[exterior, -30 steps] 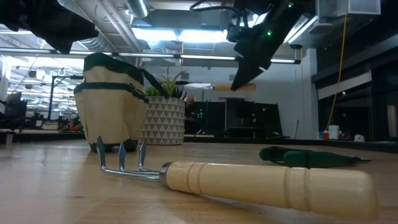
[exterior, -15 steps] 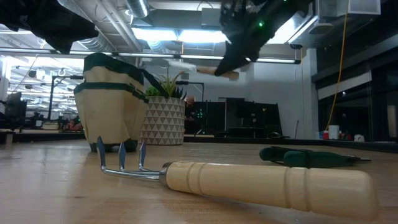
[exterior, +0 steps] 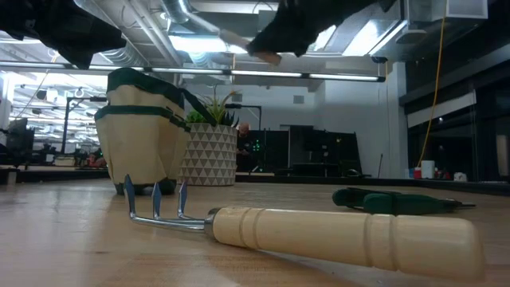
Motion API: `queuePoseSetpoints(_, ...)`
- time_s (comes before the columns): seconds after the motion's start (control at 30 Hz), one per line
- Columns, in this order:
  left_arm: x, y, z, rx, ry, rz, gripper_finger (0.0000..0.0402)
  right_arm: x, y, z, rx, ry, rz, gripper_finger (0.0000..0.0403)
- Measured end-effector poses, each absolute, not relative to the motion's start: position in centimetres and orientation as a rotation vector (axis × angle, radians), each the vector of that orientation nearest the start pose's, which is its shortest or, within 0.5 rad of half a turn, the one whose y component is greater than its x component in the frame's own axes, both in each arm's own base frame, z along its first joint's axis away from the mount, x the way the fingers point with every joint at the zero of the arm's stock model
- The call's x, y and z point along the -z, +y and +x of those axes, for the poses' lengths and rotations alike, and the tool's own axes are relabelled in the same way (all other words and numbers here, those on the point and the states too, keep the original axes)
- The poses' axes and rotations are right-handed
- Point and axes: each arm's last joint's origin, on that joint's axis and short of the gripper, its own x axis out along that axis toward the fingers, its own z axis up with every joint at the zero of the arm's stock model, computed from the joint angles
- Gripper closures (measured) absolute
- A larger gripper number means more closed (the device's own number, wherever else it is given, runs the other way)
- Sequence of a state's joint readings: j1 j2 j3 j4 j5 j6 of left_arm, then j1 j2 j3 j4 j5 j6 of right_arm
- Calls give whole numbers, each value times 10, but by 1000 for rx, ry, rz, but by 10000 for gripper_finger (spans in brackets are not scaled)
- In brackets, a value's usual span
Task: Pick & Place Garden tools in Gardening bag
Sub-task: Put the trowel into the gardening bag
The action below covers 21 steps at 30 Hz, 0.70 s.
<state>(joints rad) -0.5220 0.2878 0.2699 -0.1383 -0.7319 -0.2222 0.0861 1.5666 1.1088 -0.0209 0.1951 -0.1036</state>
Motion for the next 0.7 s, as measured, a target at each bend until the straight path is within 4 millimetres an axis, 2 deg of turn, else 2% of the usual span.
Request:
queuePoseSetpoints(0.37, -220, -34, 97, -223, 103, -129, 304, -268, 51, 348, -64, 468, -321, 327)
queuePoseSetpoints(0.7, -220, -34, 97, -222, 103, -129, 304, -268, 53, 348, -127, 455, -561, 326)
